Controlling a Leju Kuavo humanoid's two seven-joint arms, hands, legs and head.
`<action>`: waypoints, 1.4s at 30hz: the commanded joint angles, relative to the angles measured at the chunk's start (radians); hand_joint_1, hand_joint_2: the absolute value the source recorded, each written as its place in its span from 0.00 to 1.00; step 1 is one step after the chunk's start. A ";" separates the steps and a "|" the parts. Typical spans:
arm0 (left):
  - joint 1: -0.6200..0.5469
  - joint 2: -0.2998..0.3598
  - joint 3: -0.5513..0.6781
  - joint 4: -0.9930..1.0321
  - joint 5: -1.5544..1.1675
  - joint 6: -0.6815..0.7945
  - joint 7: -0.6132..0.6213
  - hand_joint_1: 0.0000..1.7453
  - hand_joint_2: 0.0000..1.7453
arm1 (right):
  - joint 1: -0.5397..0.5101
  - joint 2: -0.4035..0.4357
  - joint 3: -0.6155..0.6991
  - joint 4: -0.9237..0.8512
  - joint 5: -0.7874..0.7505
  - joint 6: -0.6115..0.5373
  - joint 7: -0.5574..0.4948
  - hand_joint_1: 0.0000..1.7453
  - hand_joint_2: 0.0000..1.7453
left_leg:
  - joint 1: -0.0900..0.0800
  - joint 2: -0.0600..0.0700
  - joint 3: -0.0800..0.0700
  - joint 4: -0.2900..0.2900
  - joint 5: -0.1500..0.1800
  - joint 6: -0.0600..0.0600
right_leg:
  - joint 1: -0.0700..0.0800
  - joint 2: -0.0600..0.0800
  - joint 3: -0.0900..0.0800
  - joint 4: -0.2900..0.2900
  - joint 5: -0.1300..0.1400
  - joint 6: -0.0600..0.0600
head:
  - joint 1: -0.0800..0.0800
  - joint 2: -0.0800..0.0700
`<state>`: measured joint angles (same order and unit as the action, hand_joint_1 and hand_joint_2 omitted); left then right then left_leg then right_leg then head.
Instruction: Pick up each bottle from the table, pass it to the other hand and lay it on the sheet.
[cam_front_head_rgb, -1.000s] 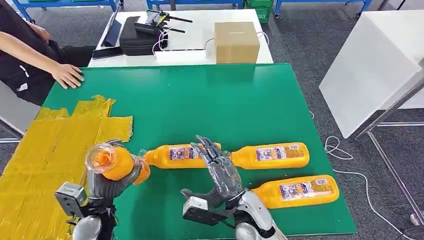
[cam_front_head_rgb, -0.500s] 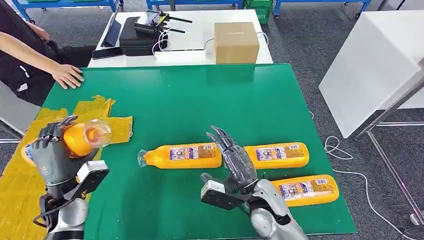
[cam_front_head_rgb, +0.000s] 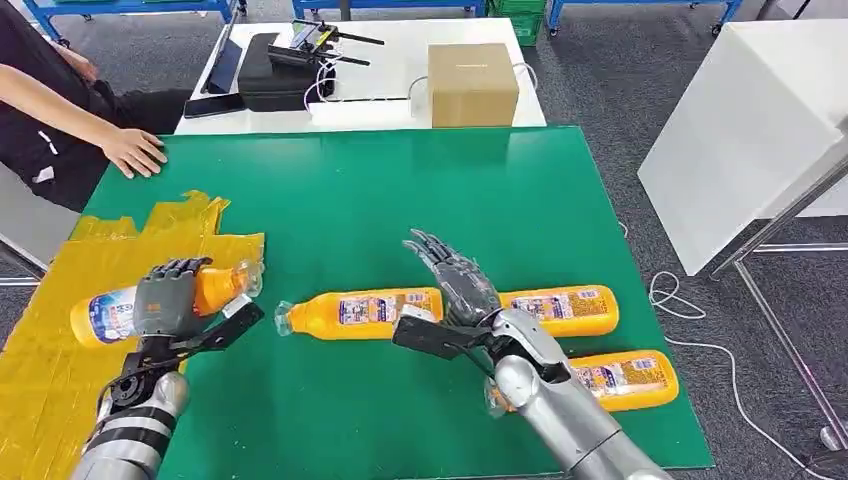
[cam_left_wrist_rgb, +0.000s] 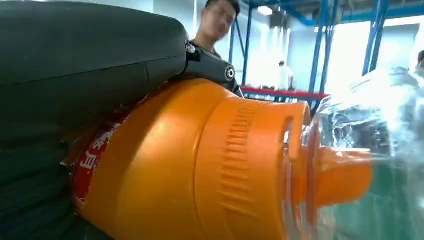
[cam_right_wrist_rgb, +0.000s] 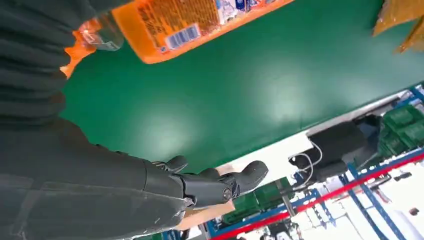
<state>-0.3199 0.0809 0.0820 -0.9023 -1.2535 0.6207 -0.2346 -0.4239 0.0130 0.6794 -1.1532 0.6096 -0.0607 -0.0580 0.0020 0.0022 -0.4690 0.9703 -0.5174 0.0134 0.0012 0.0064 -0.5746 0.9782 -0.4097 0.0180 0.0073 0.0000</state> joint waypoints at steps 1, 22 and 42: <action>-0.094 0.040 -0.041 0.211 0.005 -0.045 0.000 1.00 1.00 | -0.088 0.009 0.061 0.131 -0.005 0.012 0.013 0.00 1.00 | 0.000 0.000 0.001 0.000 0.000 0.000 | 0.000 -0.001 0.001 -0.001 0.000 0.001 | 0.000 0.000; -0.232 0.060 -0.071 0.388 0.137 -0.319 -0.184 0.00 0.00 | -0.252 0.172 0.200 0.534 0.006 0.092 0.053 0.00 1.00 | 0.001 0.000 0.001 0.000 0.001 -0.001 | -0.001 0.000 0.001 0.001 0.001 0.000 | 0.000 0.000; -0.130 0.002 0.074 -0.026 1.081 -0.993 -0.464 0.00 0.00 | -0.315 0.215 0.325 0.818 0.173 0.237 0.197 1.00 1.00 | 0.001 -0.003 0.002 0.000 0.001 -0.001 | 0.001 -0.003 0.003 -0.001 0.000 0.001 | 0.000 0.000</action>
<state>-0.4550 0.1278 0.0705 -0.8021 -0.3116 -0.2664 -0.6981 -0.7123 0.2307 0.9258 -0.4939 0.7615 0.1362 0.1290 0.0018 0.0020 -0.4672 0.9703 -0.5166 0.0126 0.0007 0.0063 -0.5739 0.9792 -0.4097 0.0180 0.0076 0.0000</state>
